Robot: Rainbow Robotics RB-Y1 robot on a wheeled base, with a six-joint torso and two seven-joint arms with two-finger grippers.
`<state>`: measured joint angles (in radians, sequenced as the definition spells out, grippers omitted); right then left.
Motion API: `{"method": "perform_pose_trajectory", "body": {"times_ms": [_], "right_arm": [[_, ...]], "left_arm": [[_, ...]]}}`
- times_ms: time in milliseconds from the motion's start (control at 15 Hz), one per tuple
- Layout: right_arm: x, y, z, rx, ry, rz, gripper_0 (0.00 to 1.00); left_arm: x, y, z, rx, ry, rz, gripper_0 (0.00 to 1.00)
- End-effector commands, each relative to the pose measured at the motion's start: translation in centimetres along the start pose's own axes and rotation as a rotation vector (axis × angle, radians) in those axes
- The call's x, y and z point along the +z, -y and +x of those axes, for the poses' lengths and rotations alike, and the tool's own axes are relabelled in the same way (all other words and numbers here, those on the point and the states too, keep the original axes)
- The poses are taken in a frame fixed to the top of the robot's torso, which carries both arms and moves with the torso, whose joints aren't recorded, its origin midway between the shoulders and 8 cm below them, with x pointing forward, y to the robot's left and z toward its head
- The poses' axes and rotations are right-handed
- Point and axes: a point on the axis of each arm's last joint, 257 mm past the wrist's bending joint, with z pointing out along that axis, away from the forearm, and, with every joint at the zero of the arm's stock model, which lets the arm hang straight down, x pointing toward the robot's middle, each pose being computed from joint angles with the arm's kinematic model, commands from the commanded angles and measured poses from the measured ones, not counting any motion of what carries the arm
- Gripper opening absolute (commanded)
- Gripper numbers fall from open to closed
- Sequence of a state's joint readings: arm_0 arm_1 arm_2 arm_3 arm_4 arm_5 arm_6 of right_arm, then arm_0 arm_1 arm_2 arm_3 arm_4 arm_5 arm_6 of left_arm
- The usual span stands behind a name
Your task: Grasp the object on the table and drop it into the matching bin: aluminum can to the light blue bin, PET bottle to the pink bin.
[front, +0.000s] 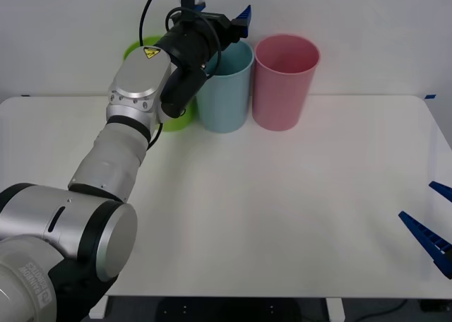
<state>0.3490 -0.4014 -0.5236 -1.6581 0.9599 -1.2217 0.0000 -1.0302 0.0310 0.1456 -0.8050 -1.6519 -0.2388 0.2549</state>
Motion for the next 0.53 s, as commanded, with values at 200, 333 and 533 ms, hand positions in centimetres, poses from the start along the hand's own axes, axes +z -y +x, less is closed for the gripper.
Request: {"method": "perform_pose_trajectory", "body": {"times_ms": [200,333,533], "right_arm": [[0.0,0.0,0.0,0.000,0.000,0.000,1.00],[0.0,0.0,0.0,0.000,0.000,0.000,1.00],[0.0,0.0,0.0,0.000,0.000,0.000,1.00]], "left_arm": [[-0.4,0.9,0.9,-0.030,-0.013,0.044,1.00],[-0.8,1.0,1.0,-0.037,-0.005,0.056,1.00],[-1.4,1.6,0.3,-0.056,0.024,0.079,1.00]]}}
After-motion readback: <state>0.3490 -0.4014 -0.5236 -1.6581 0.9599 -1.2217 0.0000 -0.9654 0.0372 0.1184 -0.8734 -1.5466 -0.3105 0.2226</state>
